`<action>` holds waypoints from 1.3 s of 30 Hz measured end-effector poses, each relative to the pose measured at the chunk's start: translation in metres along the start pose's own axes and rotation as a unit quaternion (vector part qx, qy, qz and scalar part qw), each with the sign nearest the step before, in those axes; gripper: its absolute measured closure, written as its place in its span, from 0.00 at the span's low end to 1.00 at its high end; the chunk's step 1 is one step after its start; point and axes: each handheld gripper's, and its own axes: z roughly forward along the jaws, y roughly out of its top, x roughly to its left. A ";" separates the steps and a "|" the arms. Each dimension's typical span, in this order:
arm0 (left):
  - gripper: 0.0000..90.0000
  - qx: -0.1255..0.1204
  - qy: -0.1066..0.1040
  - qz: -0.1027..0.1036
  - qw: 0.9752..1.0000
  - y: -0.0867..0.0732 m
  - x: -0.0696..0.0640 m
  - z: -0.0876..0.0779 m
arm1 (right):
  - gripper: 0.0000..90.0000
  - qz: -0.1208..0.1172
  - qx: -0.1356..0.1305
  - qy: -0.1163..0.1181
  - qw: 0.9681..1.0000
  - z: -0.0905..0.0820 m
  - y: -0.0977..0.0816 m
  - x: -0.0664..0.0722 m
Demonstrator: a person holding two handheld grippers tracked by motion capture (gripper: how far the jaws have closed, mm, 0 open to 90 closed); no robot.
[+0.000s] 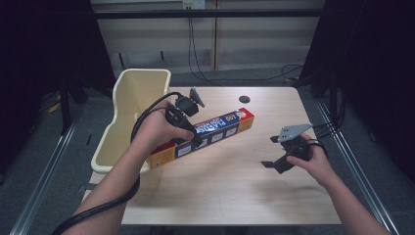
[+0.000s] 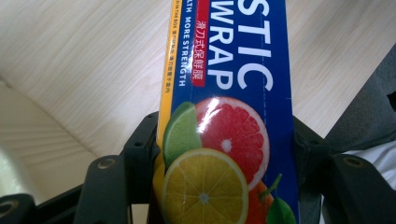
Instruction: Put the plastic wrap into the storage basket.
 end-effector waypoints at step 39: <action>0.45 -0.007 0.029 -0.093 0.995 -0.029 0.033 -0.058 | 0.03 0.009 -0.013 0.001 1.000 0.006 -0.011 0.009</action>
